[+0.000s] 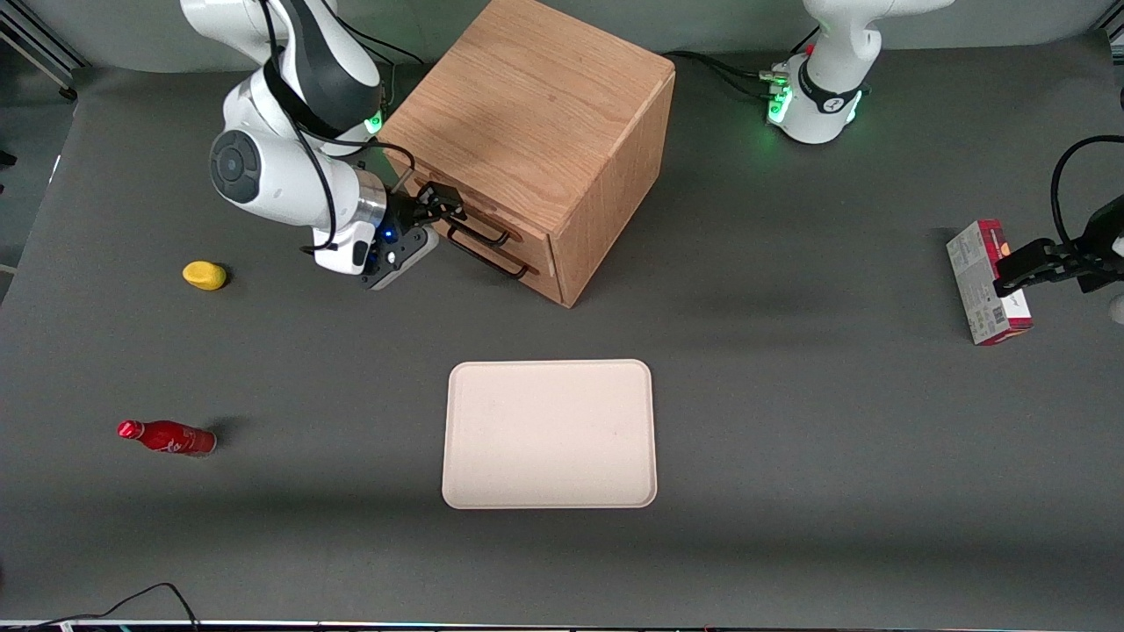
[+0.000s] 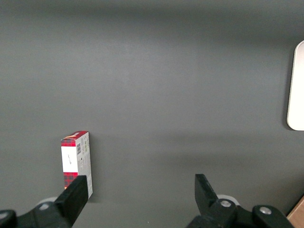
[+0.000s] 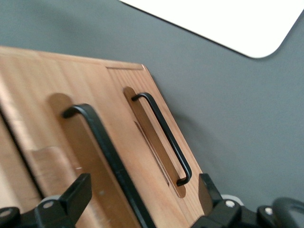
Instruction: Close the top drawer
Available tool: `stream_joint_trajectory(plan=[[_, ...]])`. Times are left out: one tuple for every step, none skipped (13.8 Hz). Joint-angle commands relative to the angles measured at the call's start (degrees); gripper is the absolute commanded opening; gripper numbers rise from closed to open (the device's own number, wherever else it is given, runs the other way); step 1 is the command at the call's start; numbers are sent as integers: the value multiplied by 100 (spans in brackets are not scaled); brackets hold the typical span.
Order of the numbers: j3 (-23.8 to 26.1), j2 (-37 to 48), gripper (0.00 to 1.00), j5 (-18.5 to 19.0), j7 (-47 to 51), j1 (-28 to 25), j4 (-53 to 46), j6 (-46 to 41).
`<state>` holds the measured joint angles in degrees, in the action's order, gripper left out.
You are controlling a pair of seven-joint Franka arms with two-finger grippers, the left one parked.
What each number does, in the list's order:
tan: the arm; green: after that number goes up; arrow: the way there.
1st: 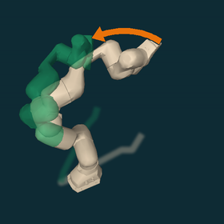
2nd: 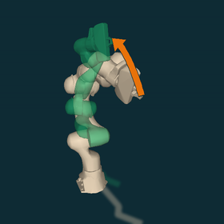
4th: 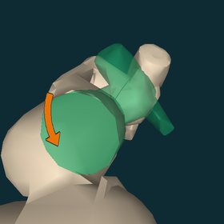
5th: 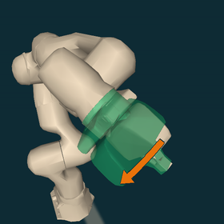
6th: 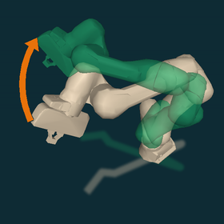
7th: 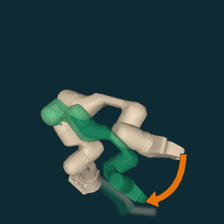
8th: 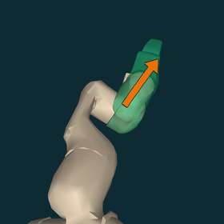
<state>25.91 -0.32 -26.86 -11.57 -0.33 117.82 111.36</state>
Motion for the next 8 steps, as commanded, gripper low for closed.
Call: stream_joint_trajectory(plan=[[-234, -214, 100, 181, 94, 59, -1126, -1016], [-383, -231, 100, 338, 94, 59, -1565, -1402], [-463, -249, 100, 566, 102, 51, -2022, -1763], [-481, -223, 100, 881, 172, 51, -2444, -2080], [-490, -127, 100, 1232, 460, 51, -2753, -2257], [-499, -13, 100, 1514, 968, 42, -3095, -2450], [-508, 66, 100, 1770, 1573, 51, -3386, -2696], [-603, 154, 100, 2111, 2084, 42, -3684, -2994]])
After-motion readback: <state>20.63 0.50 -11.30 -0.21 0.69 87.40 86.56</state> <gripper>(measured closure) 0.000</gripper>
